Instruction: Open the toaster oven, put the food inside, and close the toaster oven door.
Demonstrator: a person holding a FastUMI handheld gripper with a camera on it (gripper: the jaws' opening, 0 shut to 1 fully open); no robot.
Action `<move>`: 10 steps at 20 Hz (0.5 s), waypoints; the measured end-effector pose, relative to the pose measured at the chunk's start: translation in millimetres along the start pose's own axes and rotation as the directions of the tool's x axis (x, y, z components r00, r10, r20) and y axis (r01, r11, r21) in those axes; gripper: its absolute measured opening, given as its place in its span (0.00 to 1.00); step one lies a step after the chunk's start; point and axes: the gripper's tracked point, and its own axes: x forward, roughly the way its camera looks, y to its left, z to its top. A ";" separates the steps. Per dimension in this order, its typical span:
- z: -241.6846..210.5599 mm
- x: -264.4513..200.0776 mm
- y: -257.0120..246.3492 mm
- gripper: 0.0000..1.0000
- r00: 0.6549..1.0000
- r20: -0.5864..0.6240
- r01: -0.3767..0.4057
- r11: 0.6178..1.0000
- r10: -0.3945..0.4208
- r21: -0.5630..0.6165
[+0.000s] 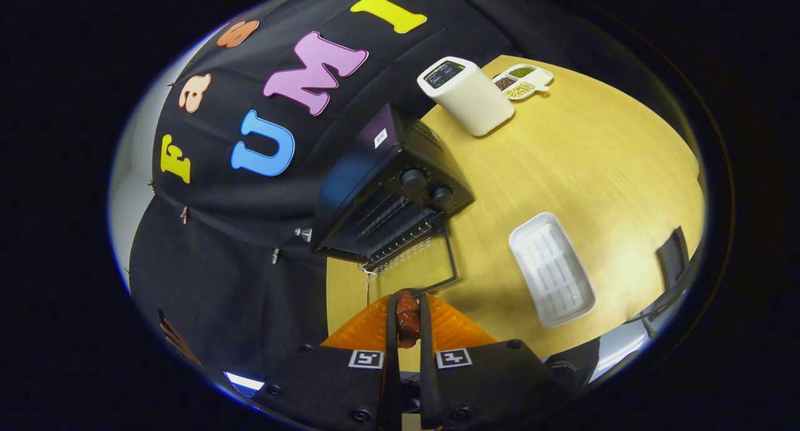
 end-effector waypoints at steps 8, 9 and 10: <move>-47.5 47.1 51.8 0.16 0.993 0.104 -0.063 0.997 0.058 0.047; -49.2 56.7 55.1 0.16 0.991 0.117 -0.071 0.996 0.065 0.052; -50.5 66.1 58.0 0.16 0.989 0.131 -0.079 0.995 0.070 0.063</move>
